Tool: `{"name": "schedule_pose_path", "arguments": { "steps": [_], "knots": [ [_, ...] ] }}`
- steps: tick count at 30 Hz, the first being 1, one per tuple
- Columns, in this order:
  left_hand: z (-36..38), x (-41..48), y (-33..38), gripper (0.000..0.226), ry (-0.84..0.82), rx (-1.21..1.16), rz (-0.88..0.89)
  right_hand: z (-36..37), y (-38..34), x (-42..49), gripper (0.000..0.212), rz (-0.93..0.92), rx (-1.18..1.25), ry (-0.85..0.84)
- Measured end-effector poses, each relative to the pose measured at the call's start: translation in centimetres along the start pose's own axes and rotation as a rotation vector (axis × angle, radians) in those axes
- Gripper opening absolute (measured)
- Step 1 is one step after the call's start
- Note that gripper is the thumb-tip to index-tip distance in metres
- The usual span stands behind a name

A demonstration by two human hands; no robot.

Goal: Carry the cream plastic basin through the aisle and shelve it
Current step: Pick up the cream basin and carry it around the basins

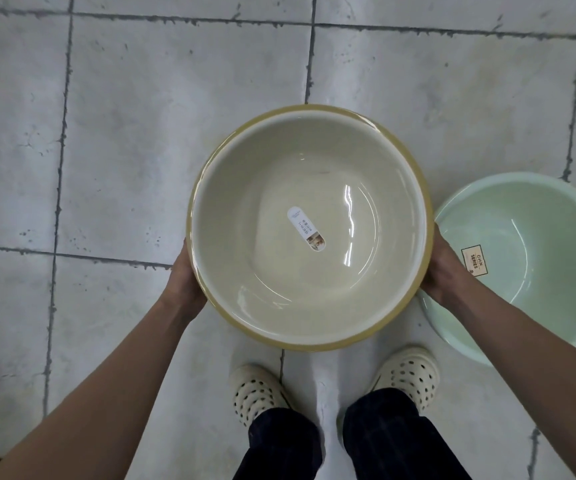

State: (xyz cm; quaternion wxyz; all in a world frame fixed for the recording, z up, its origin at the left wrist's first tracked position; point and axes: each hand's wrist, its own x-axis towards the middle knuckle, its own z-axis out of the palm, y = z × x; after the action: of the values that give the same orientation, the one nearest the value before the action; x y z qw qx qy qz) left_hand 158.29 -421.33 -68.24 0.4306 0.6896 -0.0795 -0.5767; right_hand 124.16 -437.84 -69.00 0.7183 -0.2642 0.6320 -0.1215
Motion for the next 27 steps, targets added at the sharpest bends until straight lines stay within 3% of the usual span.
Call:
{"name": "schedule_pose_path", "arguments": {
  "steps": [7,13,20,27],
  "knots": [
    [-0.5,-2.5,3.0,0.028,0.070,-0.037,-0.055,-0.2,-1.4,-3.2,0.024,-0.027,0.027,-0.007],
    [2.1,-5.5,10.1,0.023,0.049,0.043,-0.047,-1.8,-6.0,-8.7,0.024,-0.021,0.100,0.004],
    [11.5,-10.2,18.0,0.024,-0.108,0.059,-0.078,-9.1,-9.2,-17.7,0.028,-0.062,0.176,0.147],
    [21.8,-12.2,19.3,0.035,-0.281,0.243,-0.080,-18.6,-7.8,-24.5,0.031,-0.083,0.331,0.241]
  ]
}}
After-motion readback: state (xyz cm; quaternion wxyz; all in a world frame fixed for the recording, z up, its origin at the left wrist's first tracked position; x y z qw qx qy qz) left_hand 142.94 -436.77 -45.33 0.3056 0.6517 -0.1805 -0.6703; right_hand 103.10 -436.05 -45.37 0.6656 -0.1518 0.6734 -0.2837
